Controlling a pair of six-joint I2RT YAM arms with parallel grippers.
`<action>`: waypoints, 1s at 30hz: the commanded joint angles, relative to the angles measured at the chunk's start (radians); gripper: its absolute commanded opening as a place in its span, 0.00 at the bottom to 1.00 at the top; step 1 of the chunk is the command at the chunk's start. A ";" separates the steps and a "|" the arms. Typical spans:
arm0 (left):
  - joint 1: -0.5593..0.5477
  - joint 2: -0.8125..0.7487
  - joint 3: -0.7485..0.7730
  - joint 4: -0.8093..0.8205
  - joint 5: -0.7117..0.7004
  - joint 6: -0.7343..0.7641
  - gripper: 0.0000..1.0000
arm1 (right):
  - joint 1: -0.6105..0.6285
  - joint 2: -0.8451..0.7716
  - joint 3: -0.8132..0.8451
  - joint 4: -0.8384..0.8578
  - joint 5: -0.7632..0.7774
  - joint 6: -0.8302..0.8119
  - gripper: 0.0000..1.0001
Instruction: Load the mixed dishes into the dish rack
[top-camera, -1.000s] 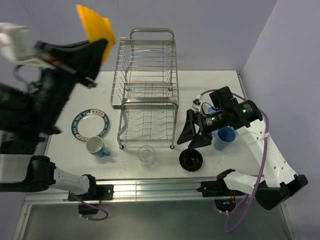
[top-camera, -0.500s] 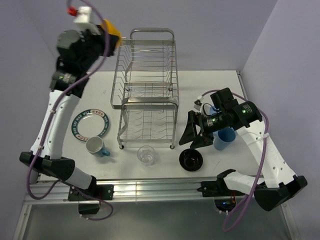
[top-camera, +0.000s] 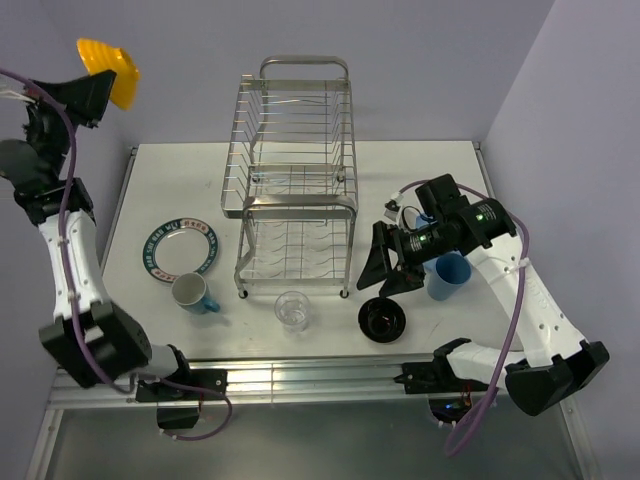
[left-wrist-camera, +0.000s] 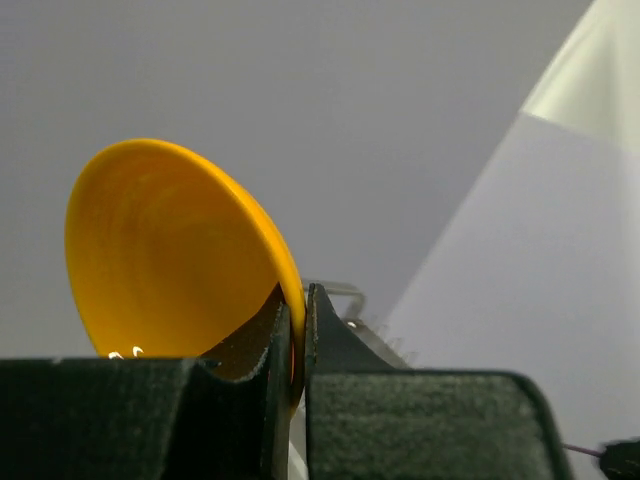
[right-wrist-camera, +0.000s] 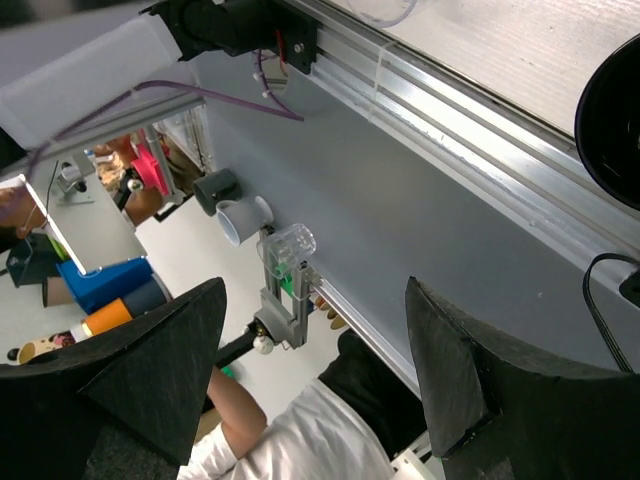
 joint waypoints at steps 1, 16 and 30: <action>0.078 0.171 -0.170 0.742 0.202 -0.614 0.00 | -0.006 0.005 0.002 -0.094 0.005 -0.020 0.79; -0.097 0.486 -0.203 1.251 0.556 -0.959 0.00 | -0.006 0.031 -0.003 -0.094 0.020 -0.029 0.79; -0.203 0.550 -0.260 1.252 0.779 -0.853 0.00 | -0.006 -0.008 -0.067 -0.094 0.029 -0.022 0.79</action>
